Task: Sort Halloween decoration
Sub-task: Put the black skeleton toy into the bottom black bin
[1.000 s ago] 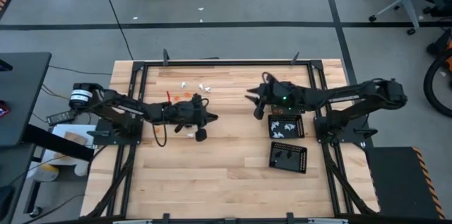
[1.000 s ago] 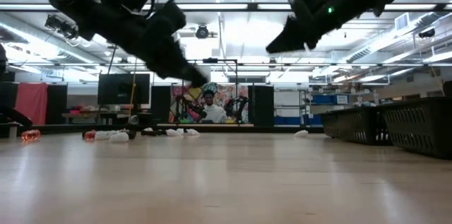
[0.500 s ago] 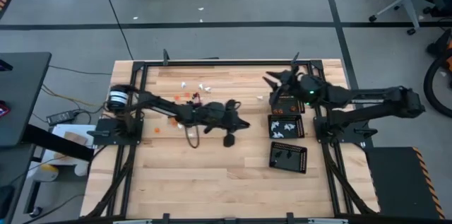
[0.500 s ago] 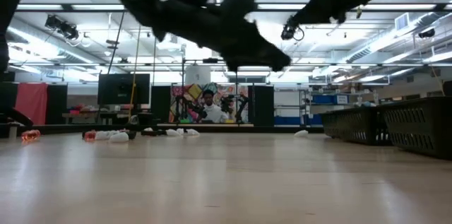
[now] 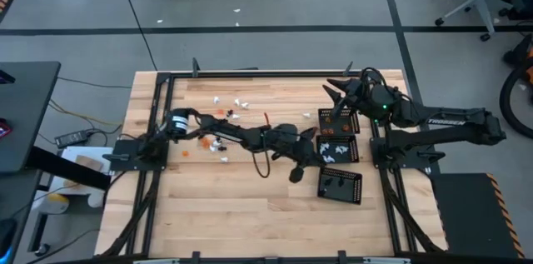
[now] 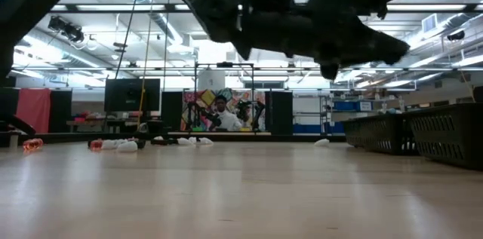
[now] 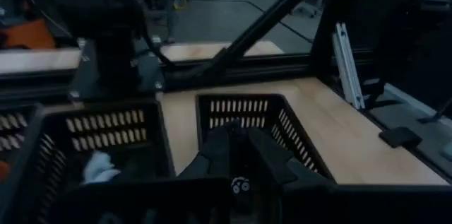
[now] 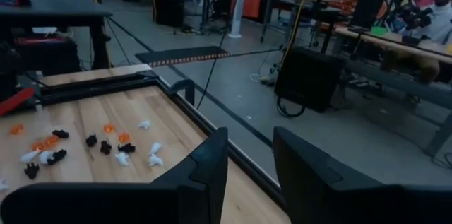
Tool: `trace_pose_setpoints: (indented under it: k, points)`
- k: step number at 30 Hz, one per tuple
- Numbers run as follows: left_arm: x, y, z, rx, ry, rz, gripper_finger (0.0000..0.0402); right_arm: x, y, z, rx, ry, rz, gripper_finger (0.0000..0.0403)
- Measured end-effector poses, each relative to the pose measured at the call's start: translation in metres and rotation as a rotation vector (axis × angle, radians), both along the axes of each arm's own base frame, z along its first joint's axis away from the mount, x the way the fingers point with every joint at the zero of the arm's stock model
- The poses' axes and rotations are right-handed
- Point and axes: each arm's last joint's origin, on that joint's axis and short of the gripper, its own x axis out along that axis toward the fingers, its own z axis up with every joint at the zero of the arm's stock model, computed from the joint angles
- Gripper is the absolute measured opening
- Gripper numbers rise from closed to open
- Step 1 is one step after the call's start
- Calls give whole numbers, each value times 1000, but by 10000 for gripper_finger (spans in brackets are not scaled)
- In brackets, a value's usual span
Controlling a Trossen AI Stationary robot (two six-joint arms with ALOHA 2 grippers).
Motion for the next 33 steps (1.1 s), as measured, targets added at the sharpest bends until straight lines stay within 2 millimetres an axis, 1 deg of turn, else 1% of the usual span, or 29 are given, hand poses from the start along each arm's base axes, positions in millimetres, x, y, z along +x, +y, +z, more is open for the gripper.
trace_pose_setpoints:
  k: [2, 6, 10, 12, 14, 17, 20, 22, 25, 27, 28, 30, 33]
  points:
    - [12, -4, -4, -14, -14, -22, 18, 0, 0, -1, 7, 1, -3, 119]
    - [27, -17, -17, -45, -6, -75, 18, 1, -1, -1, 21, -4, -4, 119]
    - [35, -28, -31, -77, 28, -97, 20, 1, -1, -2, 35, -6, -6, 119]
    - [36, -31, -33, -87, 35, -100, 31, 1, -1, -3, 40, -6, -6, 119]
    - [36, -35, -32, -87, 32, -105, 54, 1, 0, -3, 45, -6, -4, 119]
    - [36, -35, -32, -86, 35, -106, 108, 1, 0, -3, 57, -11, 0, 119]
    - [36, -32, -34, -86, 51, -99, 158, 1, 0, -4, 61, -9, 13, 119]
    - [35, -28, -35, -87, 81, -98, 180, 1, 0, -4, 64, -7, 13, 119]
    - [33, -25, -33, -54, 113, -109, 194, 1, 0, -5, 66, 2, 13, 119]
    - [25, -25, -24, -10, 111, -116, 193, 0, 0, -6, 69, 14, 13, 119]
    - [21, -25, -18, 19, 79, -106, 191, 0, 0, -6, 73, 17, 13, 119]
    - [7, -25, -7, 81, 52, -61, 184, 0, 0, -8, 78, 32, 14, 119]
    - [-23, -20, 3, 149, 17, 35, 171, 0, 1, -8, 78, 33, 16, 119]
